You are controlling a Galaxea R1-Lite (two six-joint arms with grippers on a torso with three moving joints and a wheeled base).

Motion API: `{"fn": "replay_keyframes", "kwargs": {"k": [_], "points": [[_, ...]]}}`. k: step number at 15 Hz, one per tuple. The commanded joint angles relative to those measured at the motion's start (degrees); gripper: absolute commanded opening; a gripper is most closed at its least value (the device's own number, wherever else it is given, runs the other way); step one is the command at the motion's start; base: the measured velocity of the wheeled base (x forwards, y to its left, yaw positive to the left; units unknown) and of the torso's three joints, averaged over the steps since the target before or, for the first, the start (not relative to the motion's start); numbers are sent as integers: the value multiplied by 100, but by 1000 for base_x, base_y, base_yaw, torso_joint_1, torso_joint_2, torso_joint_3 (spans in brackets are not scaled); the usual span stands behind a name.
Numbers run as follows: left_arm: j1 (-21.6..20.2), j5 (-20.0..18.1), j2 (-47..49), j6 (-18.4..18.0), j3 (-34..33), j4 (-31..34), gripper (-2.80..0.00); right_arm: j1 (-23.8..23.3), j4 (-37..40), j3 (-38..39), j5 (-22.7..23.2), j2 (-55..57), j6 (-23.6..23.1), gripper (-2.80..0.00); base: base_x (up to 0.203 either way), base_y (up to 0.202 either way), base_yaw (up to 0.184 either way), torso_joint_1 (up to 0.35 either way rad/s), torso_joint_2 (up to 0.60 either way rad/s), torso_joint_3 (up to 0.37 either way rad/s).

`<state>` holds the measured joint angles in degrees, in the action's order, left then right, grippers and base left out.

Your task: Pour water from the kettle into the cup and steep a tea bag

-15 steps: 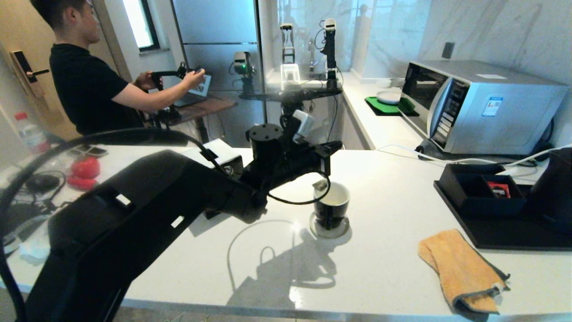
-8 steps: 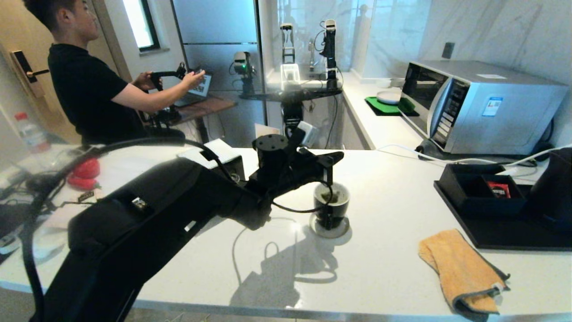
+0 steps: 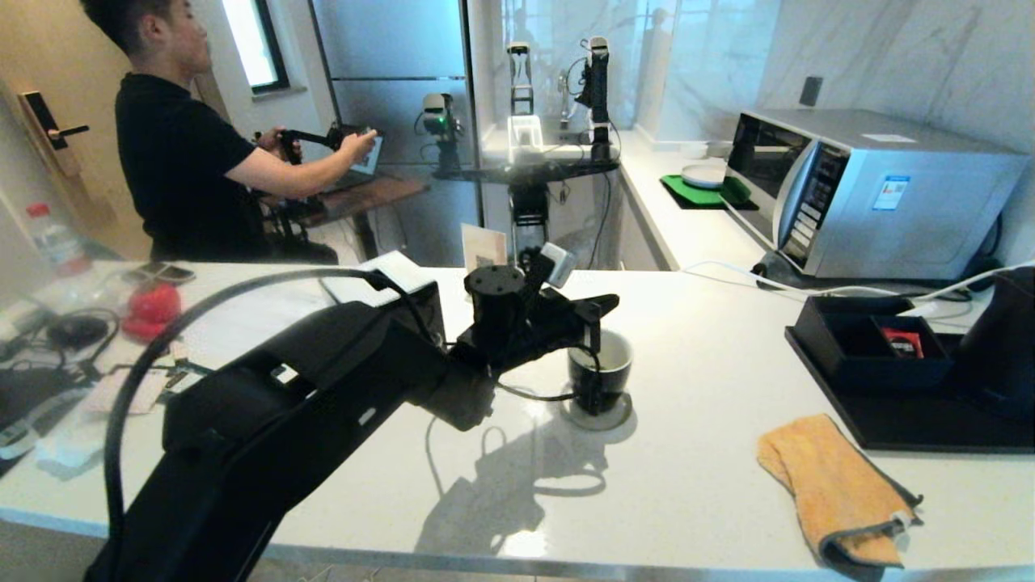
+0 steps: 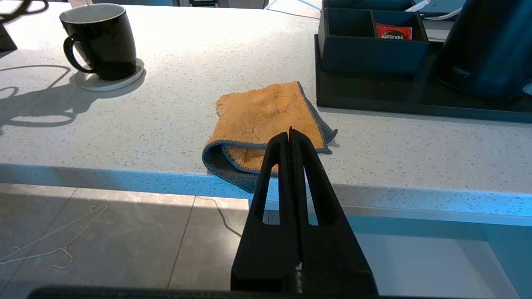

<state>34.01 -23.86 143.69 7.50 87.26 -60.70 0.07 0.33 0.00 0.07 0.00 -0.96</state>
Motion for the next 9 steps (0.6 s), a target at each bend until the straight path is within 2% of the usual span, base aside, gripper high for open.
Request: {"fn": "replay_keyframes", "kwargs": {"k": [1,9], "points": [[0,-13,133,6,1,-74,-280,1,2,0,1,6,0,-280,0,0,0,0,0,0],[-25,-13,52,15,-7,-157,-280,1,2,0,1,2,-6,-280,0,0,0,0,0,0]]}}
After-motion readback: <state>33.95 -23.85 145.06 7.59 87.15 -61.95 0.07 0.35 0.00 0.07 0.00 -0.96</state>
